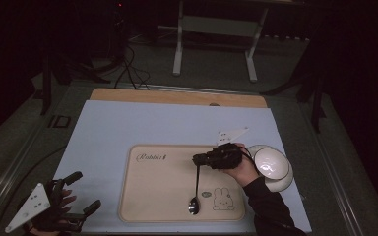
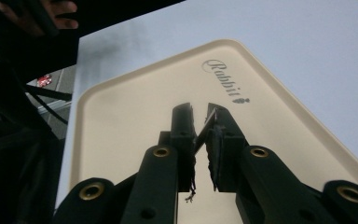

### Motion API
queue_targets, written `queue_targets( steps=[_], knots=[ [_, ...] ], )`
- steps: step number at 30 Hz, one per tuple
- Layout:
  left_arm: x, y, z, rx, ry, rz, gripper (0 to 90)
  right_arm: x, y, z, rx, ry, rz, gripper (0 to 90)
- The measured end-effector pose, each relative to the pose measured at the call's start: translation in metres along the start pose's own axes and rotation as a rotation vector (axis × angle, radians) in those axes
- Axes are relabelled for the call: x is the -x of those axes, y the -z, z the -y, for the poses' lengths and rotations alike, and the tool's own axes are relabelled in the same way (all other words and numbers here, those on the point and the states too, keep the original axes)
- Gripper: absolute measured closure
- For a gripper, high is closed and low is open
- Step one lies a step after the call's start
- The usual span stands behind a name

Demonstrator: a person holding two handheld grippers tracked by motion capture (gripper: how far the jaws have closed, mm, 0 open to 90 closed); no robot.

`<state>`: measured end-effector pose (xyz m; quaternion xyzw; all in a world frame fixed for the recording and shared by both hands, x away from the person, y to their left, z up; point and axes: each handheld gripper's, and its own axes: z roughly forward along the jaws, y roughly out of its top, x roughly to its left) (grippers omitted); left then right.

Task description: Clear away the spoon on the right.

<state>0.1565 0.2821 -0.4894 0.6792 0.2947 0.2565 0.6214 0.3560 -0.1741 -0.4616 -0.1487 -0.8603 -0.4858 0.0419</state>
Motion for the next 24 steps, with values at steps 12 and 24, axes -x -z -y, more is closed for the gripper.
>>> queue_targets(
  steps=[12,24],
  knots=[
    [0.000,0.000,0.000,0.000,-0.004,0.001,0.0,0.019,-0.014,0.014,-0.009,-0.044,0.045,75.6],
    [0.000,0.000,0.000,-0.002,-0.005,0.006,0.0,0.033,-0.029,0.023,-0.018,-0.081,0.077,71.8]
  ],
)
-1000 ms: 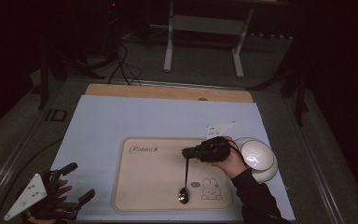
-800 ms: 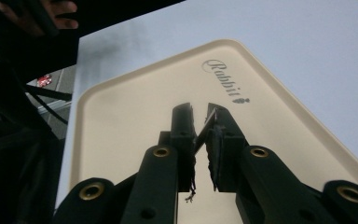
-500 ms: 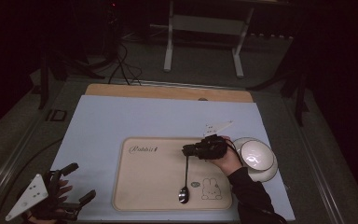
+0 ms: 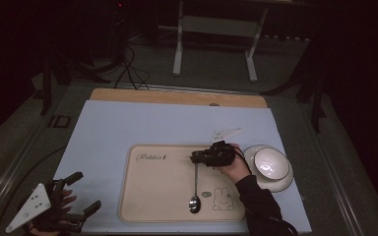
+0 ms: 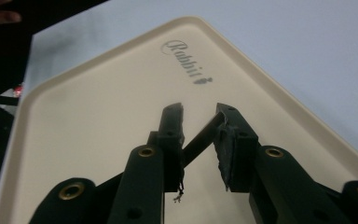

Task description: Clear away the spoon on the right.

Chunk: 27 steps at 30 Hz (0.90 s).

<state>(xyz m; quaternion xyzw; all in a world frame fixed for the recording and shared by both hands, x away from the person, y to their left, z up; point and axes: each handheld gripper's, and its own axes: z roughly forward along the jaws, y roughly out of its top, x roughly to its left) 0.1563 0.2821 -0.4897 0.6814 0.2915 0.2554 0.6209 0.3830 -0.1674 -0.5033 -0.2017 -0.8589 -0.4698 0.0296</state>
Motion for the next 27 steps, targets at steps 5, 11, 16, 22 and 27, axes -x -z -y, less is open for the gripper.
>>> queue_targets(
  steps=[5,11,16,22,27],
  knots=[
    [0.000,0.000,0.000,0.000,0.000,0.001,0.0,0.006,-0.005,0.006,0.003,-0.025,0.019,70.3],
    [0.000,0.000,0.000,0.002,0.004,0.003,0.0,0.011,-0.010,0.012,0.013,-0.052,0.031,70.3],
    [0.000,0.000,0.000,0.001,0.003,0.004,0.0,0.015,-0.017,0.015,-0.005,-0.070,0.023,69.7],
    [0.000,0.000,0.000,0.001,0.003,0.005,0.0,0.018,-0.023,0.018,-0.031,-0.097,0.045,69.0],
    [0.000,0.000,0.000,-0.001,0.002,0.006,0.0,0.021,-0.025,0.021,-0.040,-0.119,0.069,67.6]
  ],
)
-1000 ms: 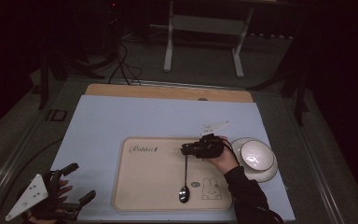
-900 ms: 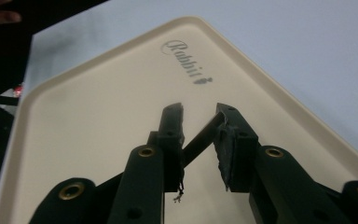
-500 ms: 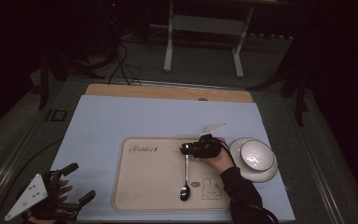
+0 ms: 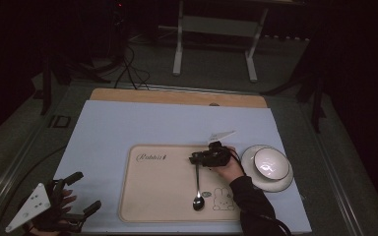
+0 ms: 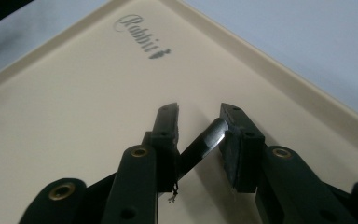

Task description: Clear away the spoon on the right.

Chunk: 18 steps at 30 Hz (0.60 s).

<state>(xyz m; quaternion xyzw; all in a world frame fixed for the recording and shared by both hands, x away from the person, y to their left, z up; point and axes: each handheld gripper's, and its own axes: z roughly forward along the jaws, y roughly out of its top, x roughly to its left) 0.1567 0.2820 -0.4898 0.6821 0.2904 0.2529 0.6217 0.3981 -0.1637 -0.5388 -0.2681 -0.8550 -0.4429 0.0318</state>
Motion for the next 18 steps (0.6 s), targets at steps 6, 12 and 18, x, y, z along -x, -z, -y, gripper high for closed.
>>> queue_targets(
  steps=[6,12,18],
  knots=[
    [0.0001,0.0000,-0.0001,0.000,0.000,0.000,0.0,0.0023,-0.0008,0.0016,-0.015,-0.025,0.030,64.1],
    [0.0001,-0.0001,-0.0001,0.000,0.000,0.001,0.0,0.0042,0.0003,0.0009,-0.008,-0.050,0.052,60.1],
    [0.0002,-0.0002,-0.0001,0.000,0.000,0.000,0.0,0.0008,0.0061,-0.0032,0.026,-0.041,0.062,57.8]
  ],
)
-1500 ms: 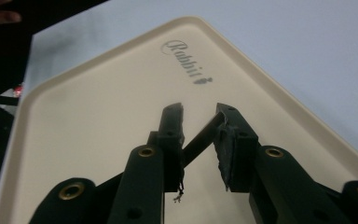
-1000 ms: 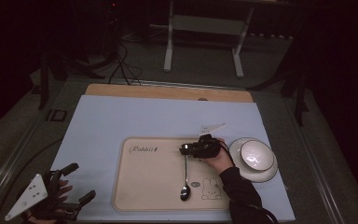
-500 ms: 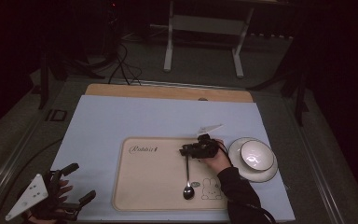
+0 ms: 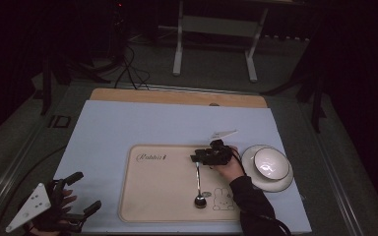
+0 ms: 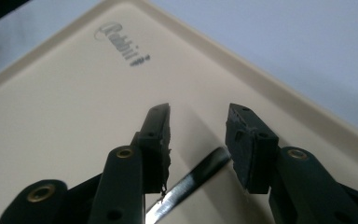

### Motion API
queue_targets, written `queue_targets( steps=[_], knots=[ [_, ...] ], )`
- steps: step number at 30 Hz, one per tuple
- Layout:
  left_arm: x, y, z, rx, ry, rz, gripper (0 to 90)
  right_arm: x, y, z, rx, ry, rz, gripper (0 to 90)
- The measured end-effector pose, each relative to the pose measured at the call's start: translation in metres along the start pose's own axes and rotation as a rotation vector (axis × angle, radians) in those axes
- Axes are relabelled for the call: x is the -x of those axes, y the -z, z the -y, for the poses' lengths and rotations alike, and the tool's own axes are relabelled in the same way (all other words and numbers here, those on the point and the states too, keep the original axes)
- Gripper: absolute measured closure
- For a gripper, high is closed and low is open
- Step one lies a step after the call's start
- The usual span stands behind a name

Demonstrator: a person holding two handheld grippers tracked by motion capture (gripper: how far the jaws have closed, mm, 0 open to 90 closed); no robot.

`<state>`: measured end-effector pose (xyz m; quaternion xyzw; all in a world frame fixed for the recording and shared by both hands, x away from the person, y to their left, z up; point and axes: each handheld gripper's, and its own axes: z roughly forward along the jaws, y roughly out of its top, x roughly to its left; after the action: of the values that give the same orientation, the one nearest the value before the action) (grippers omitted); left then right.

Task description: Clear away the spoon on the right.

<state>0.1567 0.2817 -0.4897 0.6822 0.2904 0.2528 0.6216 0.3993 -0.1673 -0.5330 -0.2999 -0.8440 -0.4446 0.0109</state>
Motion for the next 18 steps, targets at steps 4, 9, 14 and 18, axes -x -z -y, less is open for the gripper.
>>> queue_targets(
  steps=[4,9,14,18],
  knots=[
    [0.000,0.000,0.000,0.000,0.001,0.000,0.0,-0.004,0.007,-0.003,0.020,0.005,0.001,55.3],
    [0.000,0.000,0.000,0.000,0.000,-0.002,0.0,-0.011,0.016,-0.006,0.039,0.013,0.017,49.2],
    [0.000,-0.001,0.000,-0.002,-0.001,-0.003,0.0,-0.022,0.027,-0.008,0.059,0.018,0.036,35.7],
    [0.001,-0.001,0.000,-0.002,-0.003,0.000,0.0,-0.031,0.034,-0.008,0.081,0.030,0.040,21.3]
  ],
)
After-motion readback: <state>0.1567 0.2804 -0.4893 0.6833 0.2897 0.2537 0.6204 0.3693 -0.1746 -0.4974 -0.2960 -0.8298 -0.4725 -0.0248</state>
